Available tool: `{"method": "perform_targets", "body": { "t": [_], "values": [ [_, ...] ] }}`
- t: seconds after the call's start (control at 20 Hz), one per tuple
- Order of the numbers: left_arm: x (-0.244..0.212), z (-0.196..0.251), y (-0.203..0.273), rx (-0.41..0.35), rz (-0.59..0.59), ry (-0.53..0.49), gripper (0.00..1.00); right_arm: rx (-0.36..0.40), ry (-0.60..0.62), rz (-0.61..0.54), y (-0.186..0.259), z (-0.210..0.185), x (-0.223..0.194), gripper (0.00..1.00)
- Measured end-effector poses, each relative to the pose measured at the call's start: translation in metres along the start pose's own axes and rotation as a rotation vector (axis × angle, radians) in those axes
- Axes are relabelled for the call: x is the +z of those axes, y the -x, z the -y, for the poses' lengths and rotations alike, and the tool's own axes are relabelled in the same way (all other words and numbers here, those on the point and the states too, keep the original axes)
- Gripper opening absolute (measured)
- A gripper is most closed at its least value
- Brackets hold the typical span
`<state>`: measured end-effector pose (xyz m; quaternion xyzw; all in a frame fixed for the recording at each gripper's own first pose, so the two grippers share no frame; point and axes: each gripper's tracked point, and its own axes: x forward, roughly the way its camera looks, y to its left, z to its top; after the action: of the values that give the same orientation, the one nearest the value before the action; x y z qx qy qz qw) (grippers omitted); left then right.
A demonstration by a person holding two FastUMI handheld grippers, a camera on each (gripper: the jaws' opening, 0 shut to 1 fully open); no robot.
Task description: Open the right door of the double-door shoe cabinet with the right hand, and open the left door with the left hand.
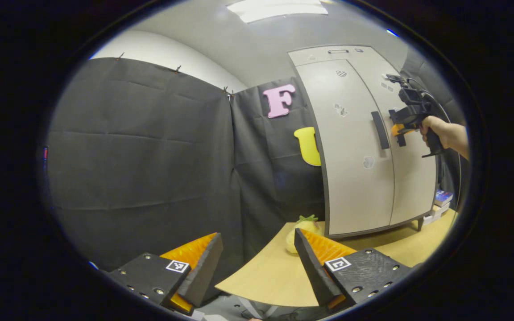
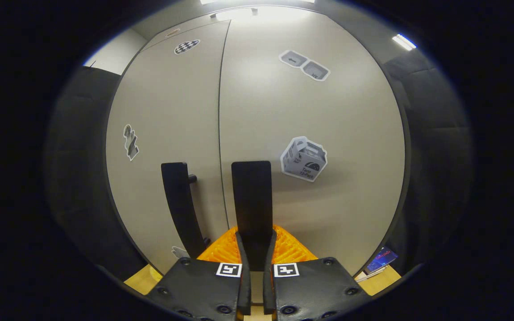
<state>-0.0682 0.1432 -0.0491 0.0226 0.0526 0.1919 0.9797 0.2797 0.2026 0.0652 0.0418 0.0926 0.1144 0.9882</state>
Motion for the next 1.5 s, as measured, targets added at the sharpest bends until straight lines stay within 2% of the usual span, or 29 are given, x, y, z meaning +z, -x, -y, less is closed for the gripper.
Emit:
{"method": "perform_targets", "body": {
  "t": [0.45,0.75,1.3,1.5],
  "values": [
    [0.005,0.009,0.004,-0.077,0.014,0.022,0.95,0.096,-0.024,-0.015,0.05,0.01,-0.004,0.12],
    [0.02,0.02,0.012,-0.149,0.035,0.019,0.95,0.122,-0.031,-0.022,0.081,0.022,-0.007,0.12],
    [0.033,0.083,0.012,-0.256,0.064,0.021,0.95,0.136,-0.046,-0.037,0.145,0.072,-0.012,0.12],
    [0.04,0.122,0.008,-0.306,0.078,0.019,0.95,0.146,-0.05,-0.034,0.162,0.093,-0.013,0.12]
  ]
}}
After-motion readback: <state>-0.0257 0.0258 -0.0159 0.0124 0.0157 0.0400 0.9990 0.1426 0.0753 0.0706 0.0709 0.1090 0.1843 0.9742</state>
